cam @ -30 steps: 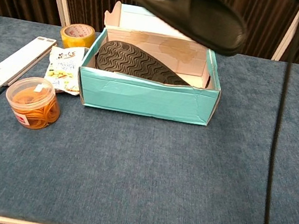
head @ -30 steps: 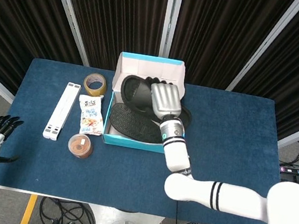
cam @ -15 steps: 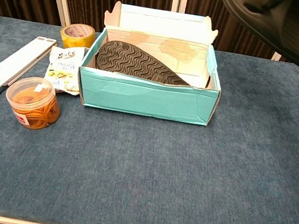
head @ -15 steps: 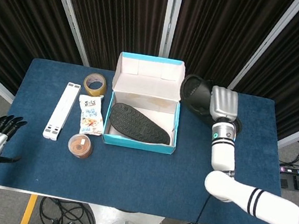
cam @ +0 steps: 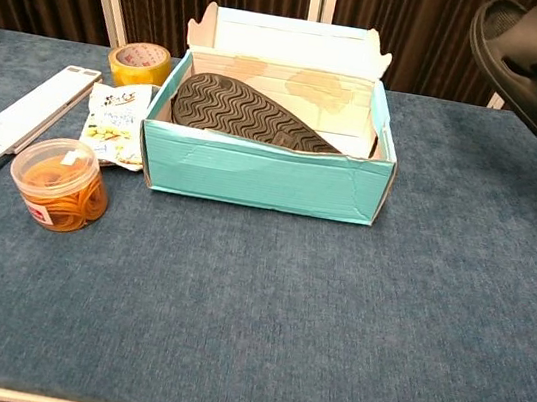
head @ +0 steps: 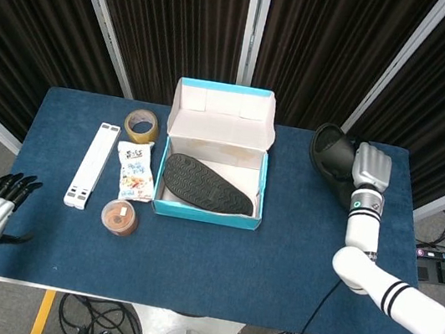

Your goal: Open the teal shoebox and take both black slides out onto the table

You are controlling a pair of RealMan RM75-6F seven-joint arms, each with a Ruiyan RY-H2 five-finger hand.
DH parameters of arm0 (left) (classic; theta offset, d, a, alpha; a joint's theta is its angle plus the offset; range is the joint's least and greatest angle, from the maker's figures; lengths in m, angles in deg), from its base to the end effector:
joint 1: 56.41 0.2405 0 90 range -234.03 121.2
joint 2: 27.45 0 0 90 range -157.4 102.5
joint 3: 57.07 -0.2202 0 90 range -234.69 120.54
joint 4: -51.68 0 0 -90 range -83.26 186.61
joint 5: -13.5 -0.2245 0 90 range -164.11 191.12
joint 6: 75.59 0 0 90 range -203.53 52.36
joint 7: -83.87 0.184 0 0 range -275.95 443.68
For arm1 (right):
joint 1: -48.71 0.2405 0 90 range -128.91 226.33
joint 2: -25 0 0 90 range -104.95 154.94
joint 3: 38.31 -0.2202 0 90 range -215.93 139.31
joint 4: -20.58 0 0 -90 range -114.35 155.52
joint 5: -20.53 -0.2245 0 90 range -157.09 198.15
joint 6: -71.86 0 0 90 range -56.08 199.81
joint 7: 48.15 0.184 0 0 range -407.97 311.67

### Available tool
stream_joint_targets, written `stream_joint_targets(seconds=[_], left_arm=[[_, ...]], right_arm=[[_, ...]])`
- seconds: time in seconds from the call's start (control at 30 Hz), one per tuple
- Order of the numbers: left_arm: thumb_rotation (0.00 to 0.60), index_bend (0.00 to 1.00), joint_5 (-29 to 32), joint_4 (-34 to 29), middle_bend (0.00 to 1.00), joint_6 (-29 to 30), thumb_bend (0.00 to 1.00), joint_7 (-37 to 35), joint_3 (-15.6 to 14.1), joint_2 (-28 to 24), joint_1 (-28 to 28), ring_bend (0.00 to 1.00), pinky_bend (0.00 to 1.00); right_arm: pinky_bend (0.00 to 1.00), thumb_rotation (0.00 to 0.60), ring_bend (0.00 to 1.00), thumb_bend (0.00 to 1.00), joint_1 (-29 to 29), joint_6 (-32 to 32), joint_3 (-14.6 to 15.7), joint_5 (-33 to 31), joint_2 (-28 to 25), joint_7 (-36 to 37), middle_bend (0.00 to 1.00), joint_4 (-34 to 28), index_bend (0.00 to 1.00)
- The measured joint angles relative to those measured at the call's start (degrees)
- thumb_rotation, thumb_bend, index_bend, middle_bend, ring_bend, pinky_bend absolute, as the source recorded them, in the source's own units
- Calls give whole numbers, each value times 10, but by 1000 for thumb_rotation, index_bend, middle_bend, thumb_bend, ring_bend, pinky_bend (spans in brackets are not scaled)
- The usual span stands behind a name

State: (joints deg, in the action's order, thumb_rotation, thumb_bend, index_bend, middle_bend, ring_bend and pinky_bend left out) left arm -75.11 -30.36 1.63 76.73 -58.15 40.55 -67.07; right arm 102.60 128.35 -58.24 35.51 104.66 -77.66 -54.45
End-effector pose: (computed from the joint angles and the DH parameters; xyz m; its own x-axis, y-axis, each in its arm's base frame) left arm -0.3035 0.2346 0.0923 0.4064 0.1624 0.8991 0.9126 -0.1197 -0.3909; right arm -0.1793 -0.4691 0.0782 0.2587 -0.1467 0.9547 -0.9165 0.2749 0.2906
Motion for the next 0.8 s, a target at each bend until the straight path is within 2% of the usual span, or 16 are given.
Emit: stream_joint_targets(seconds=[0.1,0.27,0.33,0.47,0.53,0.67,0.8], left_arm=[[600,110,2,-2,60,0,118,2,0,1,0,0,64],[600,110,4,-3,61,-3,118,5,0,0,0,0,64],[600,110,5,-4,61,-5,118,5,-1,-1,-1,0,64],[600,110,6,-4,60,-5,118,4,-2,-2,0,0,64],[600,110,7,-4,60,-3,118,3,-2,-2,2,0,64],[600,110,10,-5,60,-3,119,0,-1,-4,3,0,64],[600,110,9,-5,60,-2,119,1,-2,-4,3,0,64]], right_arm=[[663,600,502,354,-5,-23,1,-1,13,6,527,31,435],[601,600,418,304,-6,-59,3,-9,23,4,455,58,349],[547,600,333,266,-6,-69,5,-15,25,0,395,64,293],[361,600,104,192,-3,-90,13,-30,26,-19,183,69,137],[303,600,53,149,-1,-97,16,-39,24,-27,130,70,83],[229,600,2,73,5,-104,24,-55,20,-45,51,70,9],[202,600,0,41,11,-110,31,-75,13,-61,16,64,0]])
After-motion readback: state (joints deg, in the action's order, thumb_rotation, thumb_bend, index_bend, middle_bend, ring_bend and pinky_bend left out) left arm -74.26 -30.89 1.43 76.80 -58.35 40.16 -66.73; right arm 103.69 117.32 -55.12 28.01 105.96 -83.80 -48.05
